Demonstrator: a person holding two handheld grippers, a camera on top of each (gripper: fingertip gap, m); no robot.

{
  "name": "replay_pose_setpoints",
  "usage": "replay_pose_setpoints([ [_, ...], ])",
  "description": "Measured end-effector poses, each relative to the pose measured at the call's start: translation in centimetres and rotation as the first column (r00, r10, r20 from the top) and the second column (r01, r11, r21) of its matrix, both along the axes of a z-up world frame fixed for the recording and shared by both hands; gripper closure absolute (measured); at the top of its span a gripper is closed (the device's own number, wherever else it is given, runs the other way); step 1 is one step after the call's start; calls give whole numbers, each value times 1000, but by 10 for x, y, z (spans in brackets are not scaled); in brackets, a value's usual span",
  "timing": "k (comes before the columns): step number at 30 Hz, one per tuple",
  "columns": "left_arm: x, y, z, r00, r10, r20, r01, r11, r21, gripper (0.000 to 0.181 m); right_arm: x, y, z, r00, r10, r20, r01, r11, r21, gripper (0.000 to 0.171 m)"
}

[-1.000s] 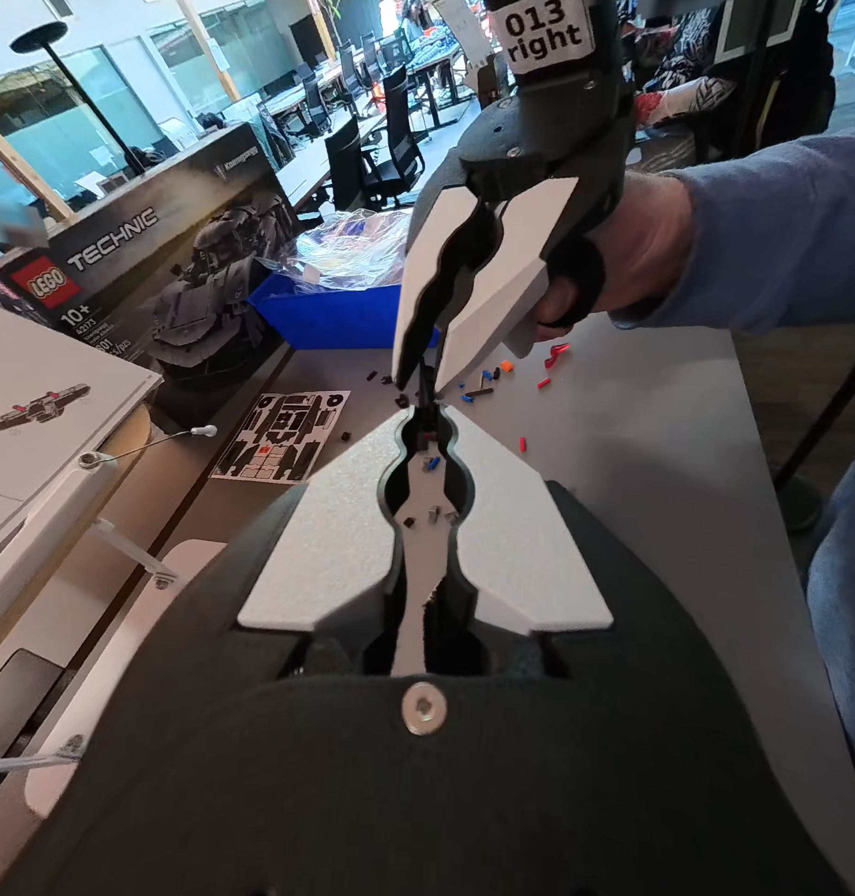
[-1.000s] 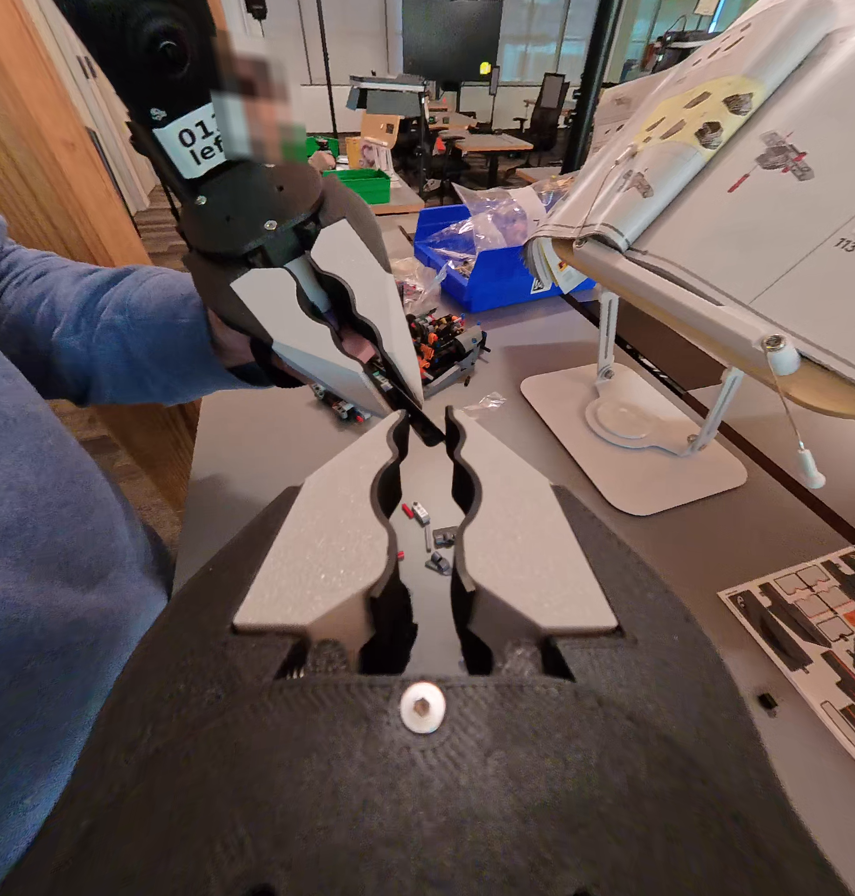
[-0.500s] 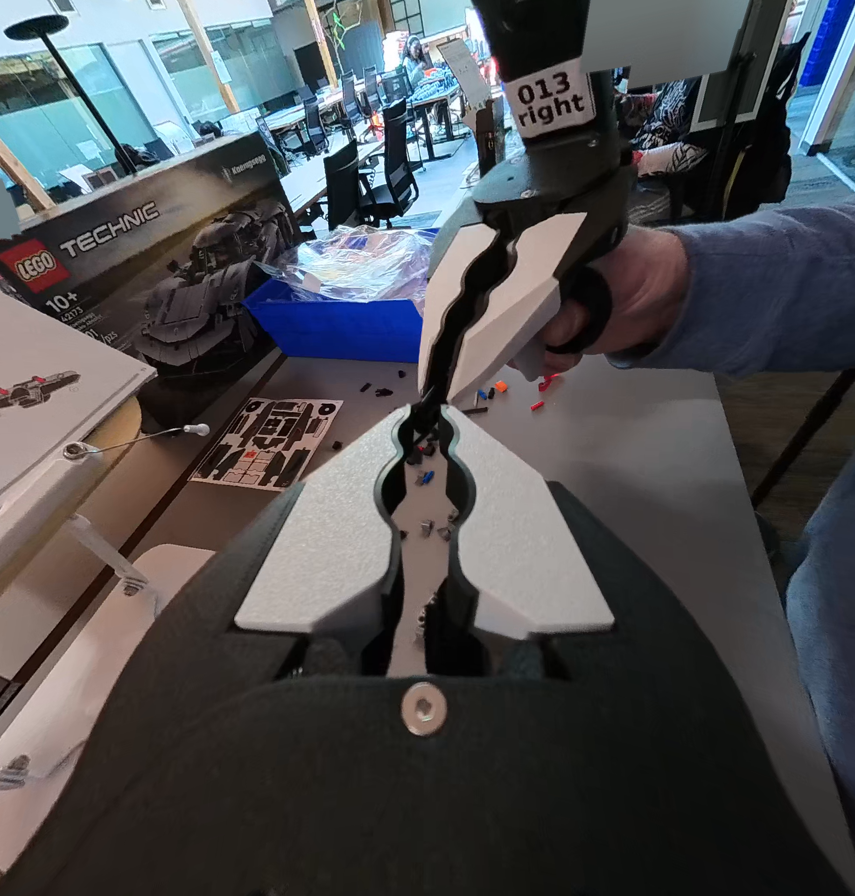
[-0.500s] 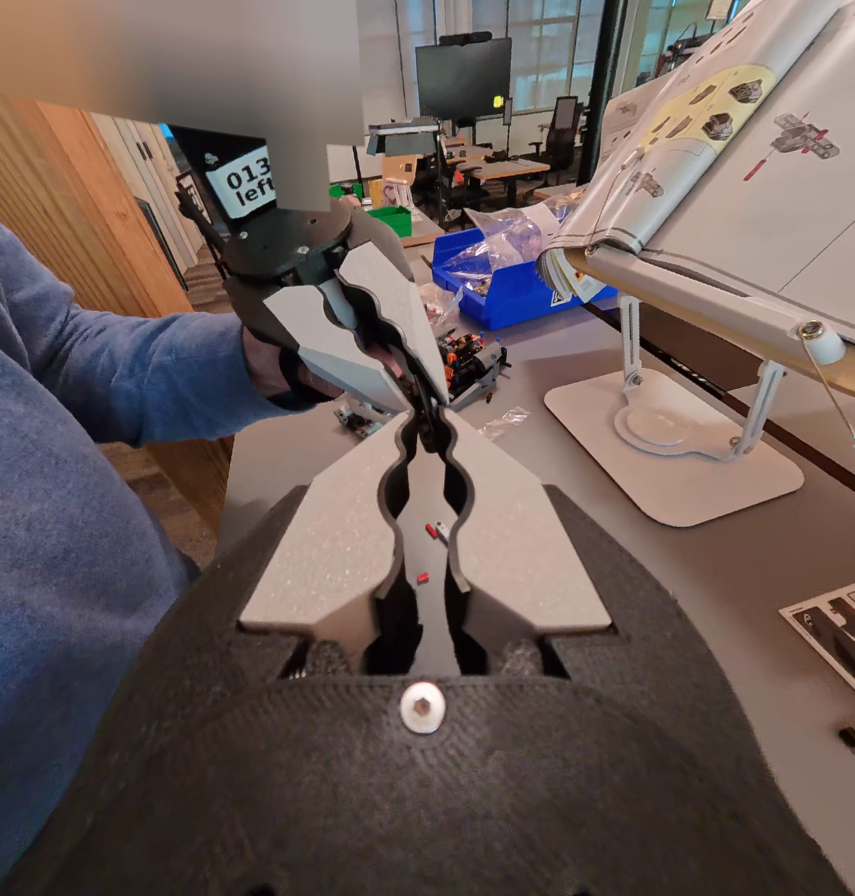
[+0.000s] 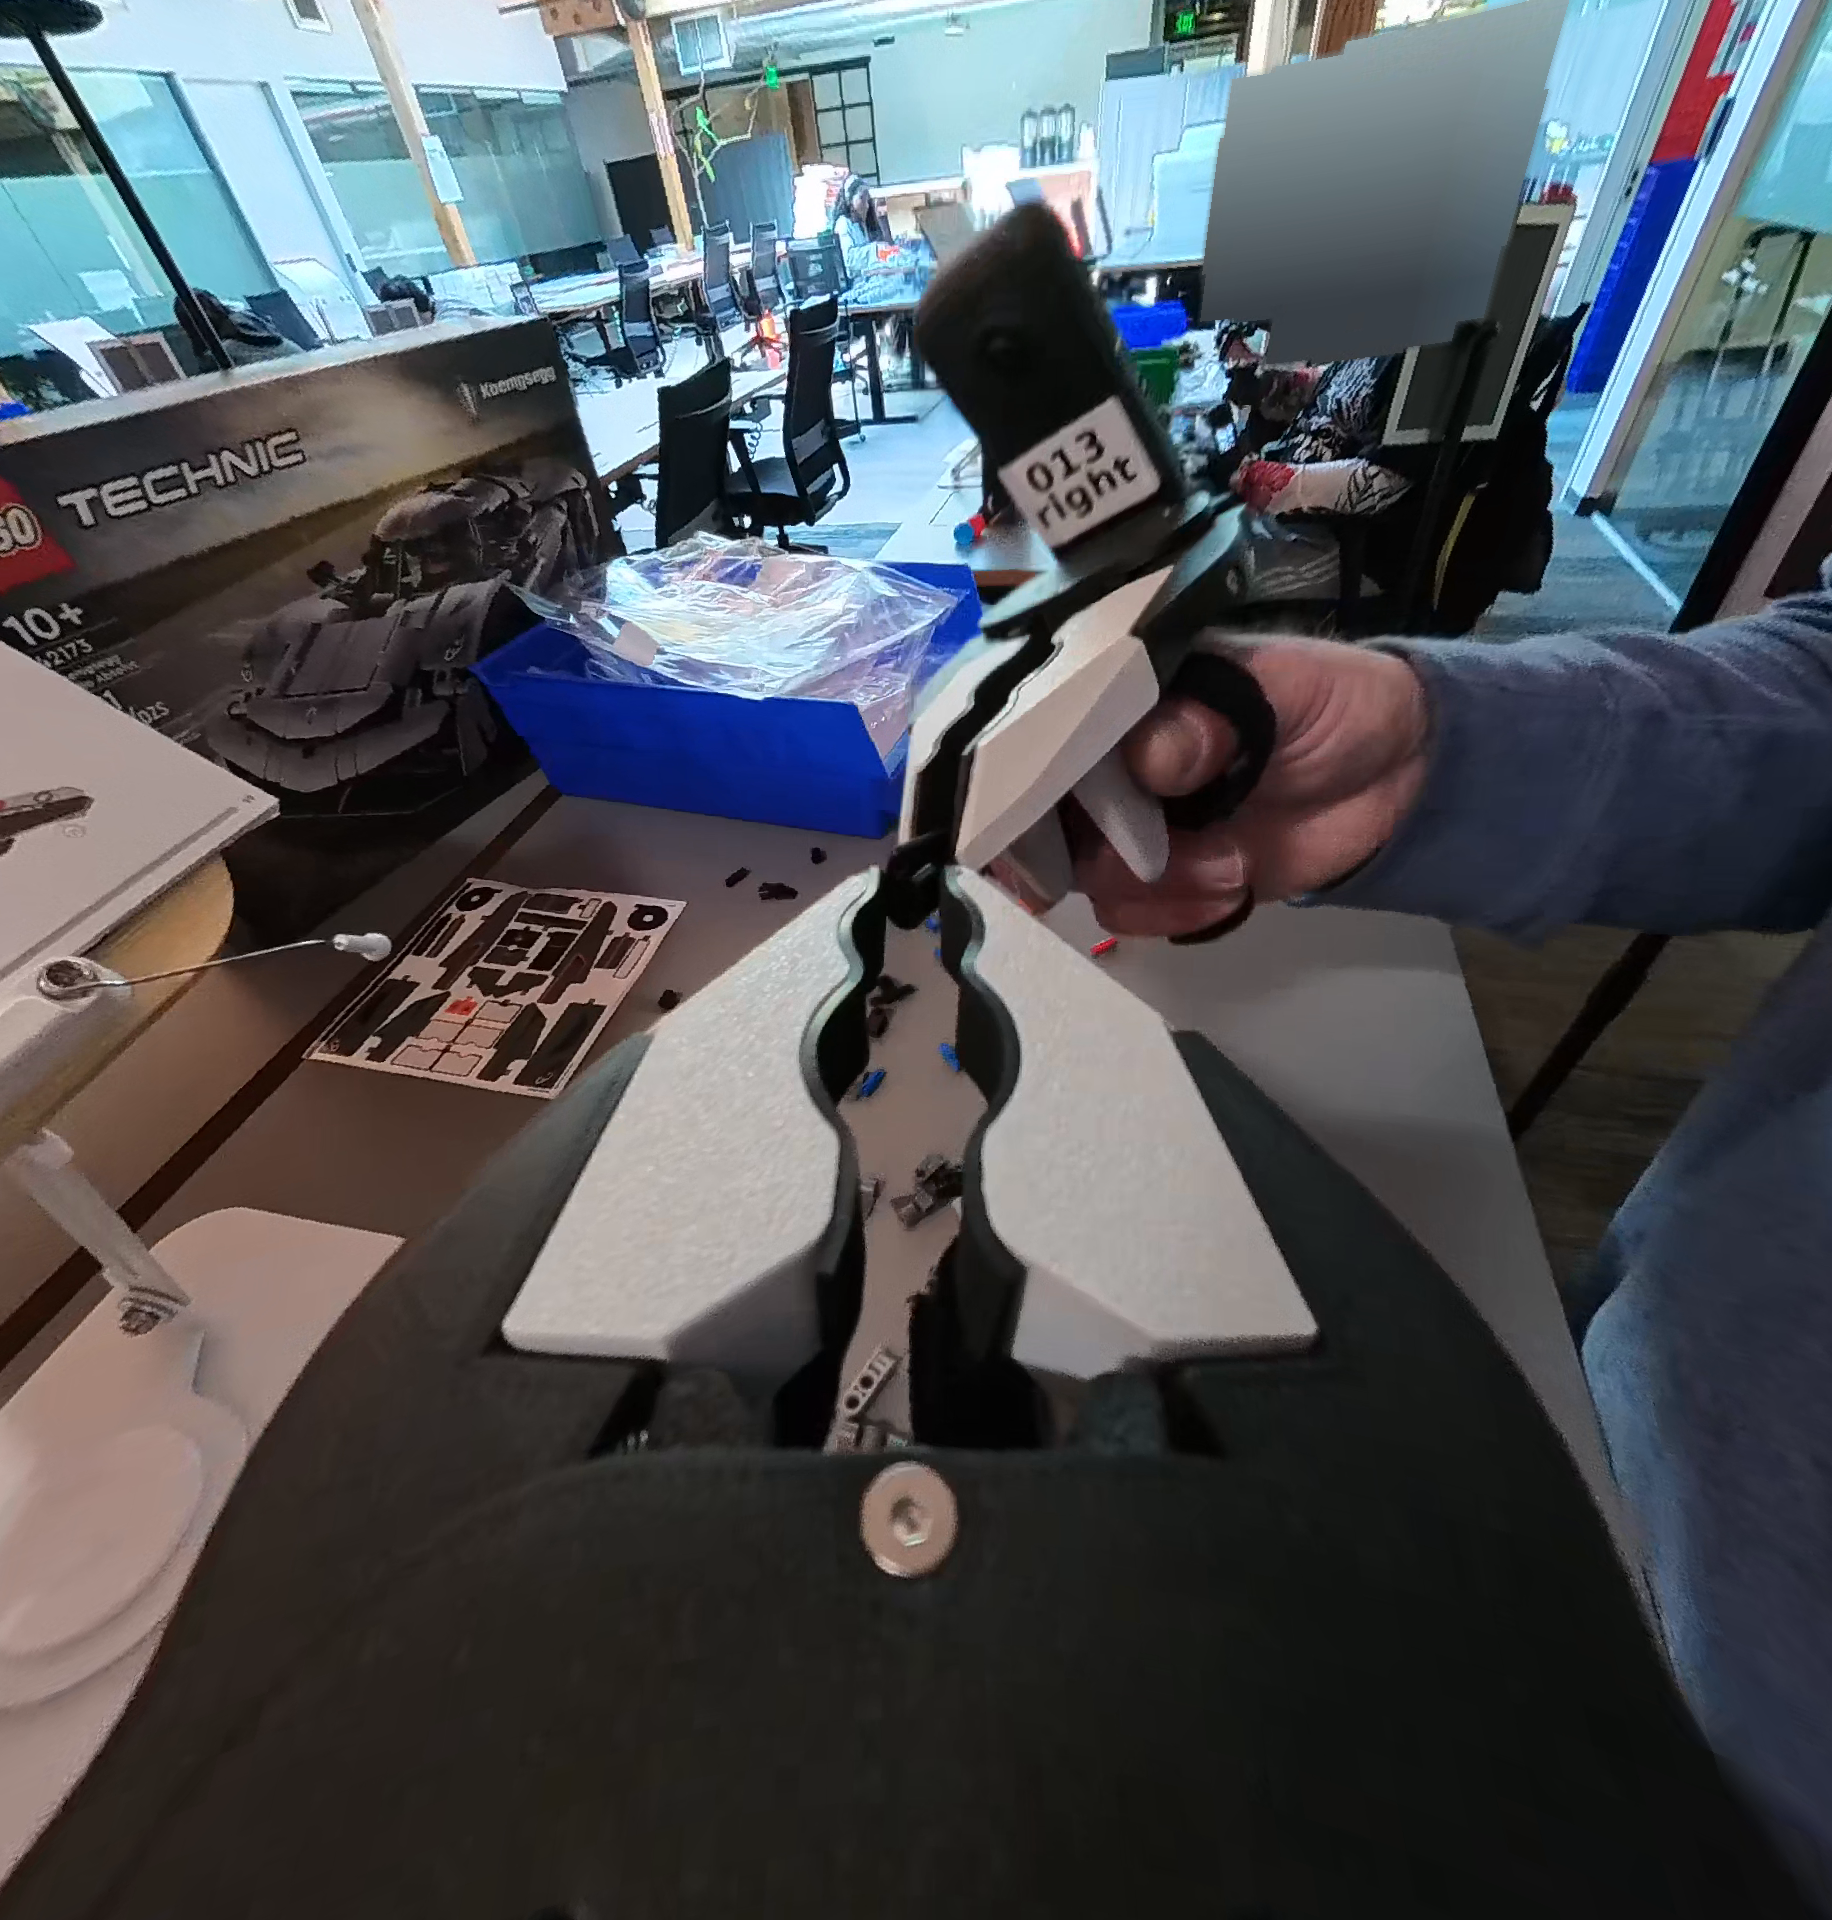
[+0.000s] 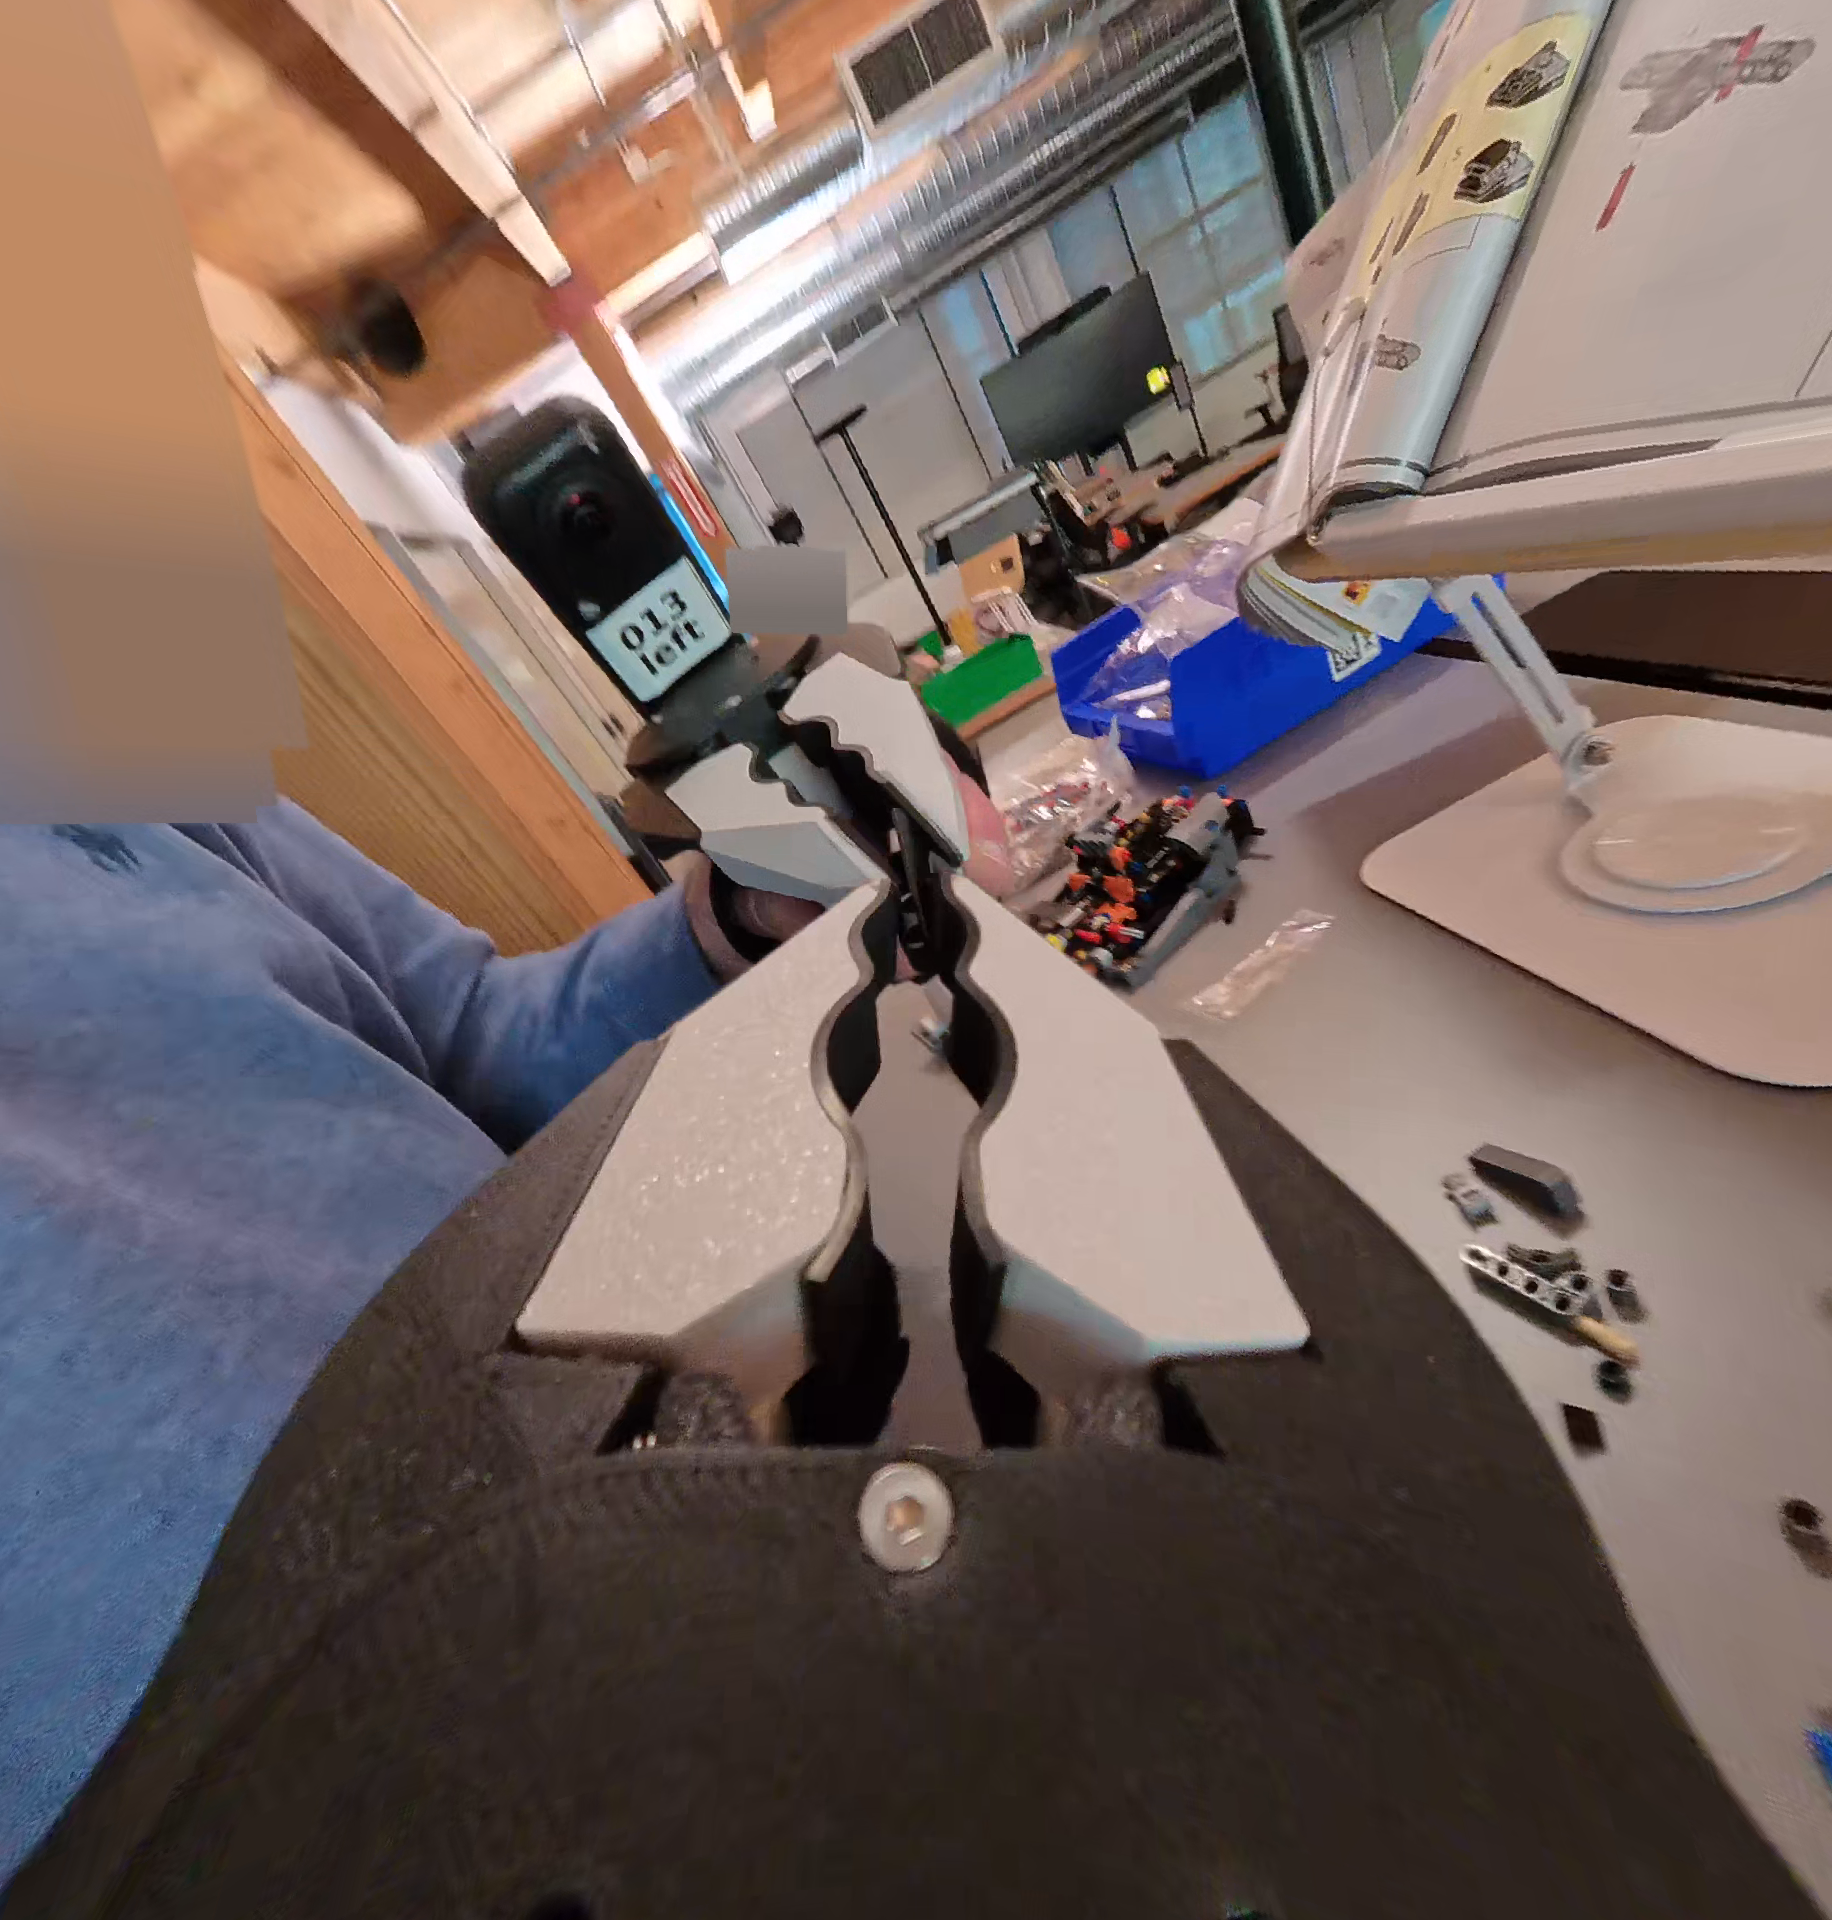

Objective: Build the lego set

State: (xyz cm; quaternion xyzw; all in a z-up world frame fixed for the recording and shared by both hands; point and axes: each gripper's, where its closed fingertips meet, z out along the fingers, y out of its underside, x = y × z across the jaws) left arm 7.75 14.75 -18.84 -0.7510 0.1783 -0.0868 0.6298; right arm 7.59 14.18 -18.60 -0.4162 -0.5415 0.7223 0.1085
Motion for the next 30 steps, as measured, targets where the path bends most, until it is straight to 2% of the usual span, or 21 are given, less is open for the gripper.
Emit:
replay_pose_setpoints([
  [6, -8, 2, 9, 998, 41, 40, -42, 998, 40, 169, -2, 7, 13, 1000, 20, -16, -23, 967, -254, 168],
  [10, -16, 3, 14, 995, 85, 47, -88, 993, 77, 163, -6, 16, 20, 1000, 7, -20, -15, 905, -426, 168],
  [16, -19, 8, 23, 988, 148, -44, -142, 982, 122, 159, -12, 22, 21, 1000, 13, -5, -14, 793, -609, 169],
  [20, -19, 10, 22, 989, 140, -39, -136, 986, 102, 163, -13, 16, 18, 999, 41, 3, -30, 775, -631, 169],
  [24, -15, 9, 21, 996, 78, 46, -81, 994, 70, 173, -11, 15, 17, 999, 45, 4, -33, 780, -625, 168],
  [30, -14, 10, 22, 988, 56, 141, -65, 996, 65, 175, -11, 15, 18, 998, 57, 8, -38, 763, -645, 168],
])
